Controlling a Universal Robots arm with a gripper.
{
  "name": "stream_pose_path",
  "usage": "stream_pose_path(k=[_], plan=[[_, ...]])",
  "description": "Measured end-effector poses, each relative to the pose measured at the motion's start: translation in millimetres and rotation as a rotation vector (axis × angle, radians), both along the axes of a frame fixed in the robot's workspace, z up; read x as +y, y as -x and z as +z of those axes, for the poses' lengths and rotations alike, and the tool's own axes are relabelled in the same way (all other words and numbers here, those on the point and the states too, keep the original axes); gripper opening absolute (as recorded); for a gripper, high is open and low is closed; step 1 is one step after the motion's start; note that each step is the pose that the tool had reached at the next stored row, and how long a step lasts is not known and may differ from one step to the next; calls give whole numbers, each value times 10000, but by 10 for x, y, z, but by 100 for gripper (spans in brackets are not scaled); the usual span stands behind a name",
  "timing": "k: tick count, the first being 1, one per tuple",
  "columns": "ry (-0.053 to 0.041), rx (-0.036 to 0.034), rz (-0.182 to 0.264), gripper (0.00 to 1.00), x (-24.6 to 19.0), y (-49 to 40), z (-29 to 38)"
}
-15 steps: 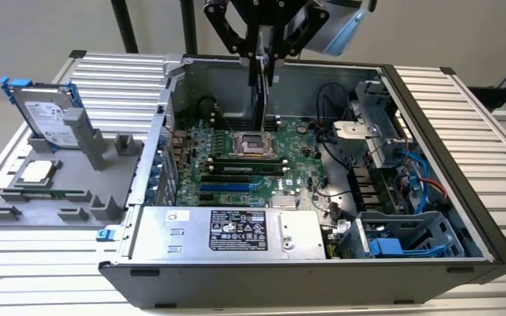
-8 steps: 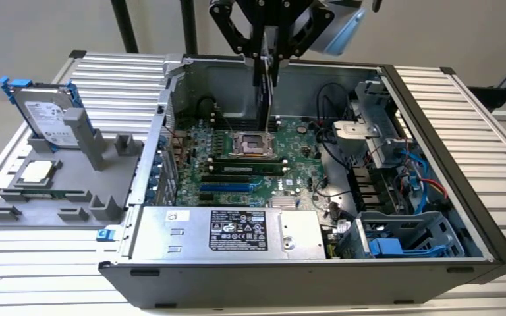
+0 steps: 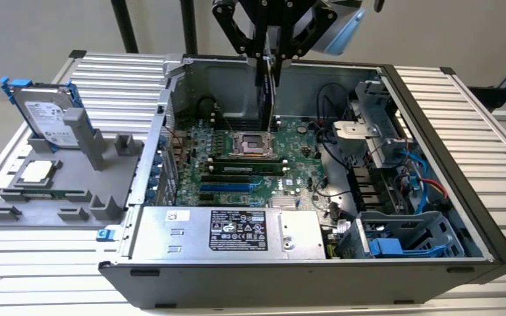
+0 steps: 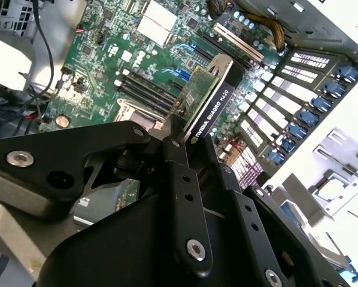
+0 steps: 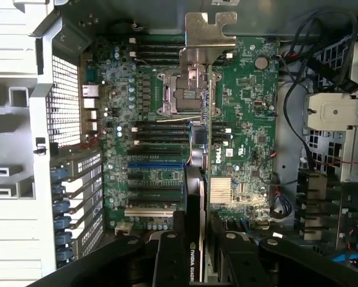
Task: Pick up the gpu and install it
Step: 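Pick up the gpu and move the gpu toward the slot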
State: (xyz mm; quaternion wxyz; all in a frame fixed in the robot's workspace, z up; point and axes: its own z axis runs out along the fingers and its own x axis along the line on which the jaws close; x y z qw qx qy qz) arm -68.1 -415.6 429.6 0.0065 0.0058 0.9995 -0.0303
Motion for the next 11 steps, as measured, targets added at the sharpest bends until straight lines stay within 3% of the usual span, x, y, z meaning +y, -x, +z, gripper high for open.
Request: stream_pose_path(k=[11], plan=[[0, 0, 0, 0, 0, -4, 0]])
